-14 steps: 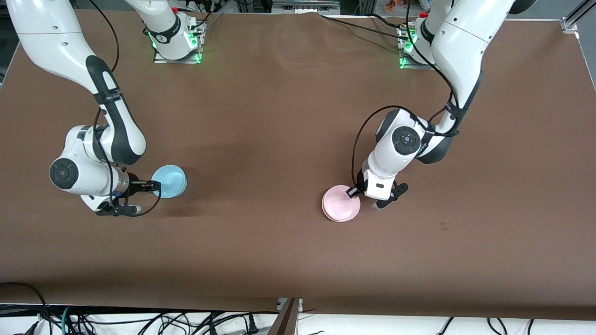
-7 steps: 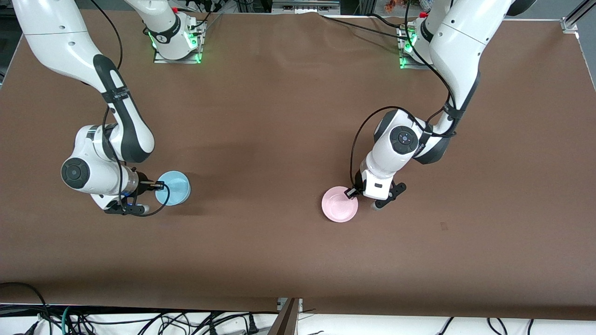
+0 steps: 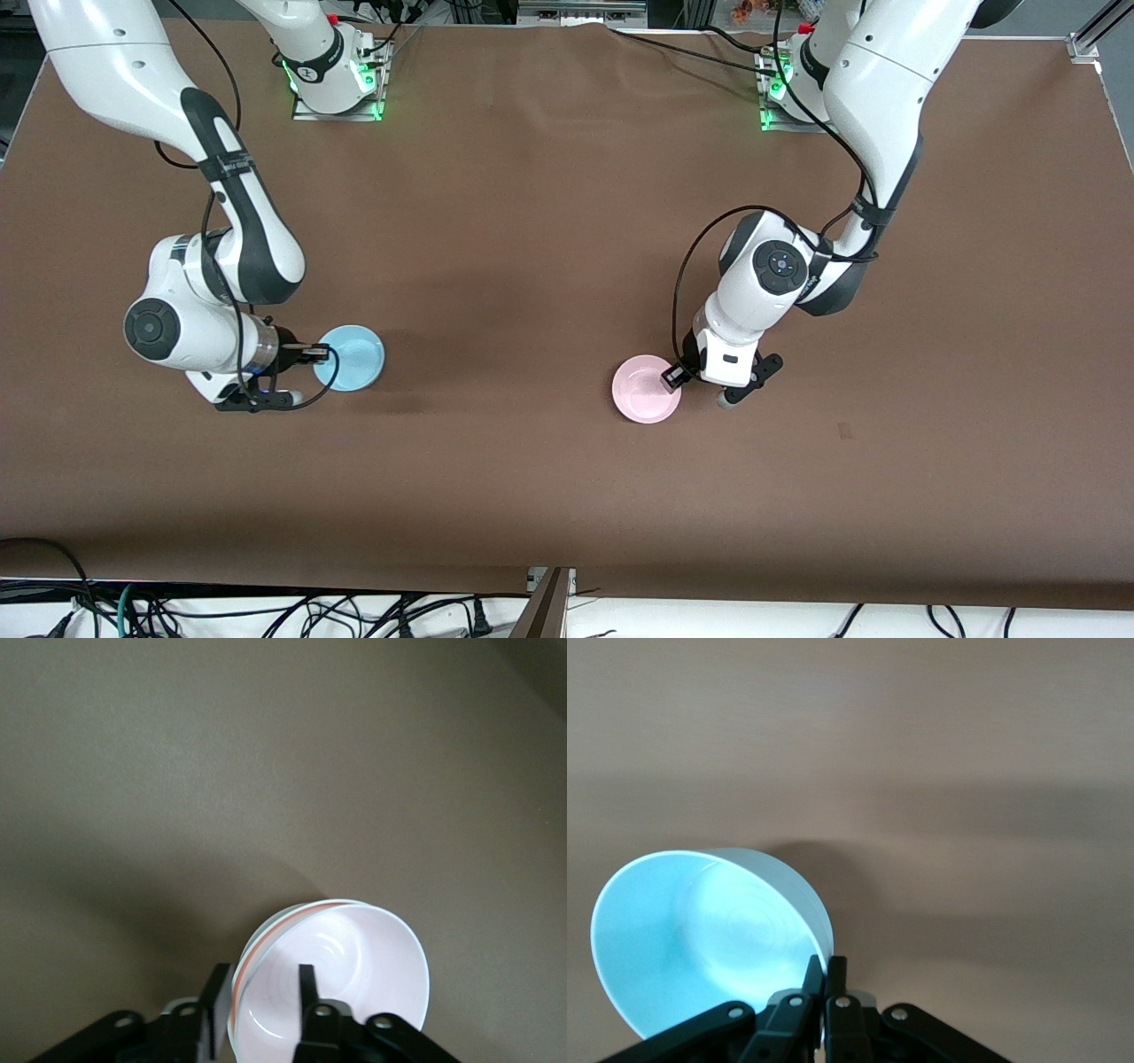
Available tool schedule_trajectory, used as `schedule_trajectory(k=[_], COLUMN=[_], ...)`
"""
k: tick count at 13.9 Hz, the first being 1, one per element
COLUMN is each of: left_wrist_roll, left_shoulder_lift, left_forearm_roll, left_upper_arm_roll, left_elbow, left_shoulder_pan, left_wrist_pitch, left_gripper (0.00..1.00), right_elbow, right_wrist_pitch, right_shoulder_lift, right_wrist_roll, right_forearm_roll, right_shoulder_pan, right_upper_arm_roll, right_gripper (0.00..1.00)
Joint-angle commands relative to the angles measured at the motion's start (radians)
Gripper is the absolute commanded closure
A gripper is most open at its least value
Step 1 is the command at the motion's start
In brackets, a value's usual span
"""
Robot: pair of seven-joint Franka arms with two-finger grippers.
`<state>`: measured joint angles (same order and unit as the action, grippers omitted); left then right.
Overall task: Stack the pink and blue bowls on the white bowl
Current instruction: 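Lower the right gripper and grasp the blue bowl's rim, then carry the blue bowl toward the stack while the left gripper withdraws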
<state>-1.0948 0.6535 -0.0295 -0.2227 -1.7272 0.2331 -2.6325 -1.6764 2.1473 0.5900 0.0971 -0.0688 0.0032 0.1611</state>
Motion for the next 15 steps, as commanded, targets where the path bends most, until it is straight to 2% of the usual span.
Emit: schedule_trajectory(k=[1, 2, 7, 11, 13, 15], left_wrist_roll=[-0.016, -0.014, -0.02, -0.016, -0.014, 0.041], left_shoulder_lift=[-0.005, -0.002, 0.026, 0.008, -0.038, -0.077], left_forearm_roll=[-0.03, -0.03, -0.07, -0.075, -0.07, -0.061], left_upper_arm_roll=[0.002, 0.005, 0.009, 0.008, 0.002, -0.007], left_elbow=[-0.006, -0.006, -0.006, 0.015, 0.034, 0.078], left_shoulder_pan=[0.0, 0.002, 0.005, -0.027, -0.066, -0.103], left_wrist_pitch=[0.003, 0.002, -0.001, 0.005, 0.054, 0.161], left_gripper=[1.0, 1.0, 1.0, 1.0, 1.0, 1.0], right_elbow=[0.029, 0.044, 0.128, 0.147, 0.153, 0.167], right_wrist_pitch=[-0.026, -0.023, 0.006, 0.071, 0.095, 0.121], right_shoulder_lift=[-0.019, -0.018, 0.02, 0.043, 0.05, 0.059], right_wrist_roll=[0.174, 0.267, 0.616, 0.713, 0.762, 0.815], right_forearm_roll=[-0.04, -0.04, -0.032, -0.029, -0.029, -0.029], right_shoulder_pan=[0.01, 0.035, 0.214, 0.262, 0.294, 0.313], right_upper_arm_roll=[0.087, 0.103, 0.104, 0.103, 0.104, 0.103], right_gripper=[1.0, 1.0, 1.0, 1.0, 1.0, 1.0])
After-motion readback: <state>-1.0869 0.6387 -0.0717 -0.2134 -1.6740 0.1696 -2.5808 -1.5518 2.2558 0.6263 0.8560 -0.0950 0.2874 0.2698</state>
